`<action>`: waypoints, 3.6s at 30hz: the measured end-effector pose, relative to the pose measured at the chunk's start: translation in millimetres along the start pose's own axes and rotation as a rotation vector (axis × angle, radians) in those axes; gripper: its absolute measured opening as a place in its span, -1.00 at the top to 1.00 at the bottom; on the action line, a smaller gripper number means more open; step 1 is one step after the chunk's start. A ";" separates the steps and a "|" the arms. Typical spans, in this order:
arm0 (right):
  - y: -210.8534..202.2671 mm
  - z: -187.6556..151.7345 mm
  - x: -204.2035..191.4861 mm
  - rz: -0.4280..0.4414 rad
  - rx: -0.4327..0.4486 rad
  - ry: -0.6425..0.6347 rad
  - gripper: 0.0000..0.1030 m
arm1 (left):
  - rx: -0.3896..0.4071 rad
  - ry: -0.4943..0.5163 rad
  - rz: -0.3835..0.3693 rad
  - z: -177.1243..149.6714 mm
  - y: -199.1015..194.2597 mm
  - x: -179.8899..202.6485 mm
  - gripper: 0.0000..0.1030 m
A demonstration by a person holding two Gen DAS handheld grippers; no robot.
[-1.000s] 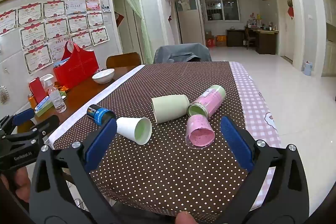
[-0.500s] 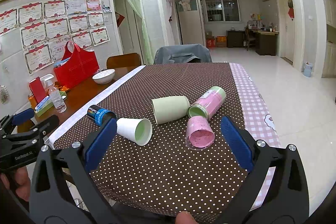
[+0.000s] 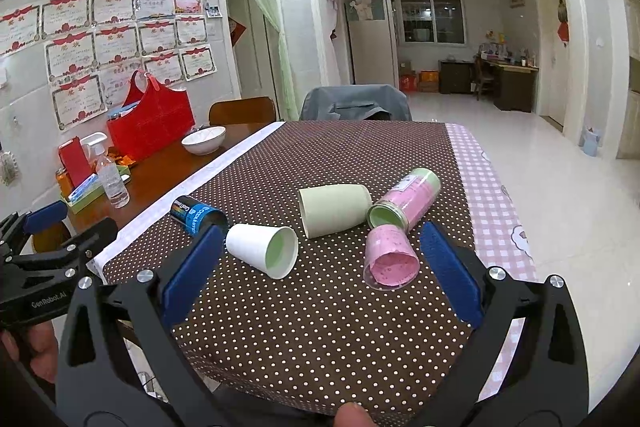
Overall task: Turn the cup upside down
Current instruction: 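Reach the right gripper to the black-blue CoolTowel can and close on it, then lift the can with the right gripper and carry it toward the left gripper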
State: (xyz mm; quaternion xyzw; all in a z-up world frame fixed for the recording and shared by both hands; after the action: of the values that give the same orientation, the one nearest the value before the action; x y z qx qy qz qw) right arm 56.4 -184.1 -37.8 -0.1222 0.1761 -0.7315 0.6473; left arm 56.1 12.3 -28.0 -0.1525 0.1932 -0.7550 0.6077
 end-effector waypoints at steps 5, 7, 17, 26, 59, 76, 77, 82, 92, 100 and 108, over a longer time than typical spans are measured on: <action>4.1 4.4 -8.0 0.009 0.000 -0.023 -0.88 | 0.000 -0.001 0.011 3.3 -3.2 -14.5 -0.84; 4.8 6.9 -10.6 0.009 0.005 -0.031 -0.88 | -0.001 -0.001 0.013 3.3 -2.2 -16.1 -0.84; 17.9 13.9 -25.2 0.015 -0.004 -0.072 -0.88 | -0.009 -0.007 0.022 0.8 5.1 -20.0 -0.84; 39.1 11.5 -50.9 0.044 -0.051 -0.136 -0.88 | -0.023 -0.028 0.043 -4.3 17.9 -37.3 -0.84; 224.7 -37.6 -264.3 0.320 -0.491 -0.754 -0.88 | -0.221 -0.259 0.182 -64.3 106.5 -188.1 -0.84; 264.4 -63.9 -301.8 0.364 -0.586 -0.869 -0.37 | -0.247 -0.310 0.201 -68.9 118.5 -208.1 -0.84; 262.8 -64.0 -299.9 0.374 -0.589 -0.853 -0.36 | -0.247 -0.309 0.202 -68.3 119.0 -207.2 -0.84; 246.9 -54.5 -285.0 0.420 -0.589 -0.768 -0.33 | -0.246 -0.295 0.202 -63.8 116.8 -198.2 -0.84; 191.7 -46.8 -249.0 0.473 -0.558 -0.712 -0.28 | -0.223 -0.258 0.197 -51.3 103.3 -172.0 -0.84; 149.2 -26.7 -204.8 0.490 -0.460 -0.613 -0.28 | -0.210 -0.218 0.171 -41.3 93.0 -142.7 -0.84; 81.9 -22.1 -123.8 0.387 -0.308 -0.451 -0.28 | -0.184 -0.148 0.105 -26.5 87.5 -97.7 -0.84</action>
State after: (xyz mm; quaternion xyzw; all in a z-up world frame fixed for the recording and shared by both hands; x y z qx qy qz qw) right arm 137.8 -67.6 -85.8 -0.3415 0.1569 -0.5143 0.7709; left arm 139.9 94.2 -92.5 -0.2526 0.2243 -0.6878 0.6425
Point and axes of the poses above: each gripper's, at about its wrist camera, not at the fingertips, and y roughly the way its jaws point, x to its right, z to its top, the point moved 6 cm from there along y, roughly the way its jaws point, and after that the axes turned 11 degrees about -z, right-handed, at the moved point
